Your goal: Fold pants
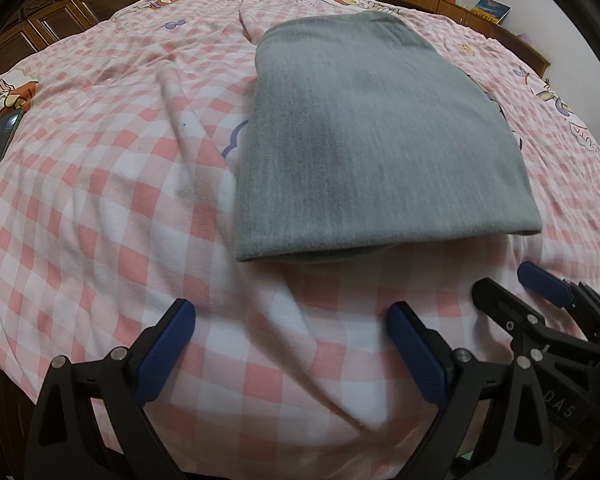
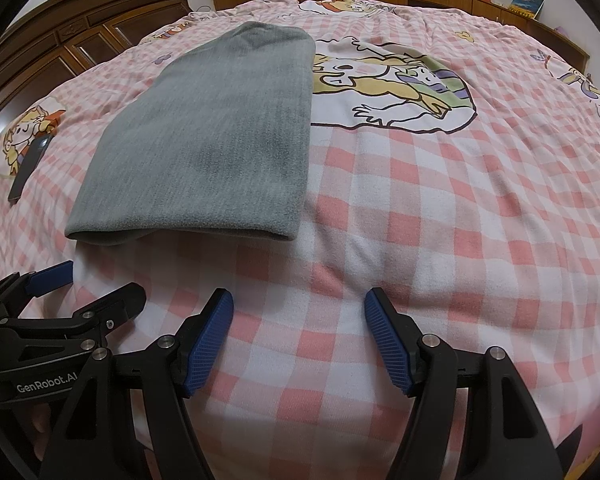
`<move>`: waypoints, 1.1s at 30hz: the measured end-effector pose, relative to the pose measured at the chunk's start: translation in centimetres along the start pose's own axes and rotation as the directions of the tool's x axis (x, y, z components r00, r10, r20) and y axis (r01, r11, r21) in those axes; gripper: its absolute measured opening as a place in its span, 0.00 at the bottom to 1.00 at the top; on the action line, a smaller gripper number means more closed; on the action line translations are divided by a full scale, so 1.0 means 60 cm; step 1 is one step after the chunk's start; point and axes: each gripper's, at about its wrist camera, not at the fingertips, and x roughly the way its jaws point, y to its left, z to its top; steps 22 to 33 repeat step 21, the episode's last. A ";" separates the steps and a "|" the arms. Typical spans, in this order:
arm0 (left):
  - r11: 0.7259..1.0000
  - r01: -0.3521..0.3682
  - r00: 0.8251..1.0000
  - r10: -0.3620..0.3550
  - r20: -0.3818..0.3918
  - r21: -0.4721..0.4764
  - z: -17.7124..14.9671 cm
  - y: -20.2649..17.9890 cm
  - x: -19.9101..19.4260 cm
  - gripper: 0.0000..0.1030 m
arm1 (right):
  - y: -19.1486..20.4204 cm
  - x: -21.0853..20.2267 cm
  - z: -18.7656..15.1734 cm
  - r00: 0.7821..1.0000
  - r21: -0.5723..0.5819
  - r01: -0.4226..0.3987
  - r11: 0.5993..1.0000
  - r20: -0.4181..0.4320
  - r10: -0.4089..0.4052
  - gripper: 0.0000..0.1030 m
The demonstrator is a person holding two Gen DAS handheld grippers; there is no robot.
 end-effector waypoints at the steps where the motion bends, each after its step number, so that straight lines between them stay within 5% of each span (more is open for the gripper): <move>1: 1.000 0.000 1.000 0.000 0.000 0.000 0.000 0.000 0.000 0.96 | 0.000 0.000 0.000 1.000 0.000 0.000 1.000 0.000 0.000 0.68; 33: 1.000 0.001 1.000 -0.001 -0.001 -0.001 -0.002 -0.003 -0.001 0.96 | 0.000 0.000 0.000 1.000 0.001 -0.001 1.000 0.000 0.001 0.68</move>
